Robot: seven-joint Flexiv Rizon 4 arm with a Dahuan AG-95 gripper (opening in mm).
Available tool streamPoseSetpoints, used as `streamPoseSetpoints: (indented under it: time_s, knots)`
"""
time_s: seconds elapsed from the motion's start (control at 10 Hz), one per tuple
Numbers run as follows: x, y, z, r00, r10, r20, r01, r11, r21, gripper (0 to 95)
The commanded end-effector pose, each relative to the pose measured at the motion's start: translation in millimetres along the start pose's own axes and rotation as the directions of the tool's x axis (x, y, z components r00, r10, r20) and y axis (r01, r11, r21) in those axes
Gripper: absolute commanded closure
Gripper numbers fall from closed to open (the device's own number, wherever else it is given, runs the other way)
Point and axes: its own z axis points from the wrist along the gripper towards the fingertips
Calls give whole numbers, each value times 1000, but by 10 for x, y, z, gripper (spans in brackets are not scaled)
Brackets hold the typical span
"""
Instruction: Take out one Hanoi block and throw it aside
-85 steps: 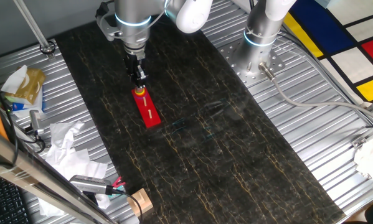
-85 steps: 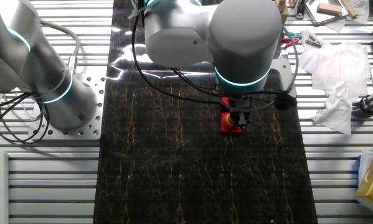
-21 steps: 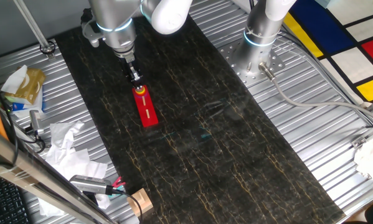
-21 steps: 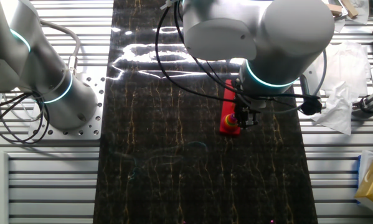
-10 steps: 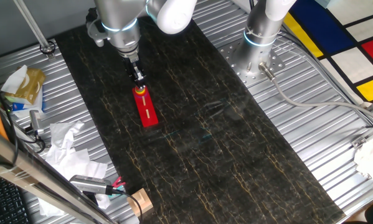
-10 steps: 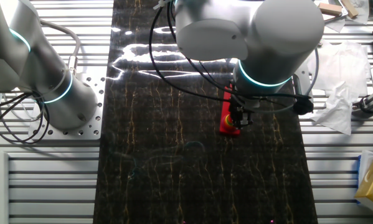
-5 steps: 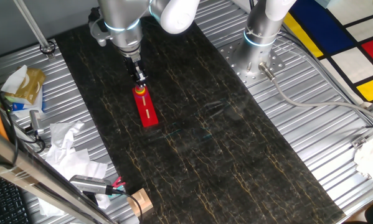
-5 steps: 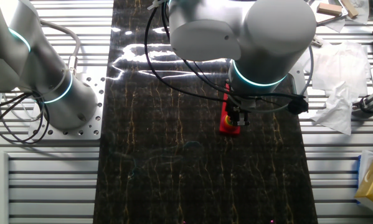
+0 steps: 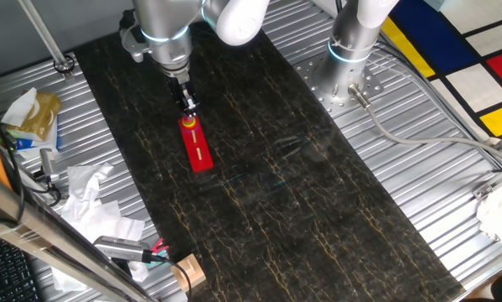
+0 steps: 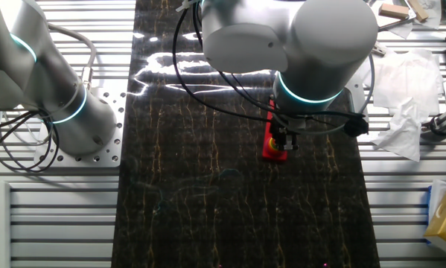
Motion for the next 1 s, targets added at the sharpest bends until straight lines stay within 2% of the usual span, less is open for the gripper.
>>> streamPoseSetpoints:
  time_s: [0.1, 0.8, 0.9, 1.0]
  knots:
    - [-1, 2, -1, 1000, -2, 0, 2, 1000, -1, 760]
    - [-2, 1, -1, 1000, -1, 4, 1, 1000, 0, 760]
    - [-2, 1, -1, 1000, -6, 4, 6, 1000, 0, 950]
    - [-3, 1, -1, 1000, -6, 5, 6, 1000, 3, 950]
